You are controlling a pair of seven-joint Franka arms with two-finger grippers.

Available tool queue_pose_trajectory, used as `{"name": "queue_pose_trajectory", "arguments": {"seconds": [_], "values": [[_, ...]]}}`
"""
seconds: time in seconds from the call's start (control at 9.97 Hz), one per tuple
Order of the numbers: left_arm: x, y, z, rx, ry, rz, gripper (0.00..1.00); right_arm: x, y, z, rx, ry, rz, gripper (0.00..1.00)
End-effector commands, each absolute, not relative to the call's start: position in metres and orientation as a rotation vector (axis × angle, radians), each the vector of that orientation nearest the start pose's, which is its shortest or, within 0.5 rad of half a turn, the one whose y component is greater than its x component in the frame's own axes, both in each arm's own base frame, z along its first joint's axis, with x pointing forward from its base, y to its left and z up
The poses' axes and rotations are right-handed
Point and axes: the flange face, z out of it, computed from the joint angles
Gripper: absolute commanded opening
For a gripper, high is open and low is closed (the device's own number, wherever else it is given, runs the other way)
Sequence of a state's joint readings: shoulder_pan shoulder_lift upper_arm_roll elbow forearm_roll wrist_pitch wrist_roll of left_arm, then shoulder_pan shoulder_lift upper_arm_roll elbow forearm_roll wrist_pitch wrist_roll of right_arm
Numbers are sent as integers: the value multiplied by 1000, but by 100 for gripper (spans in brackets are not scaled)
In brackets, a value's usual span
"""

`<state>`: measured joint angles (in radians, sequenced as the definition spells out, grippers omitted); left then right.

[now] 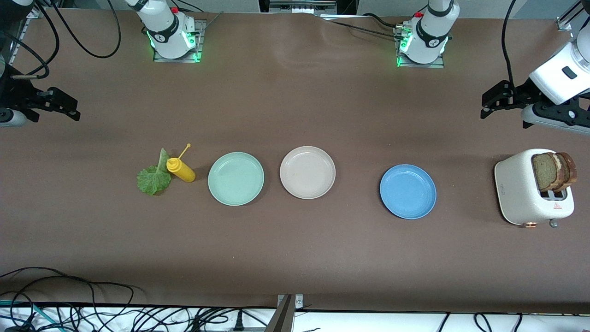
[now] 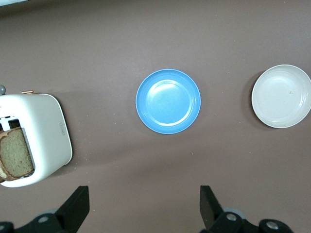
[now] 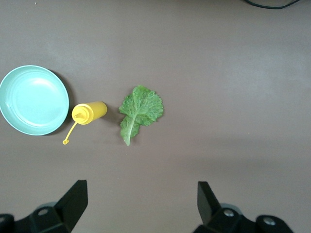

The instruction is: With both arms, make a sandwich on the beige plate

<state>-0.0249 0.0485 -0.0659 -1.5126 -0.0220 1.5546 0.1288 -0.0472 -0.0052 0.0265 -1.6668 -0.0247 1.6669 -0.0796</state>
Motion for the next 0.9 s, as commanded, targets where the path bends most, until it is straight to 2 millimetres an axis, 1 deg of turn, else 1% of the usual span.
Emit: {"name": "queue_pose_trajectory", "arguments": {"seconds": [0.0, 0.8], "values": [[568, -52, 628, -3174, 381, 7, 100, 559, -12, 590, -3147, -105, 8, 100], [569, -52, 627, -3174, 379, 7, 100, 562, -13, 584, -3148, -103, 25, 100]]}}
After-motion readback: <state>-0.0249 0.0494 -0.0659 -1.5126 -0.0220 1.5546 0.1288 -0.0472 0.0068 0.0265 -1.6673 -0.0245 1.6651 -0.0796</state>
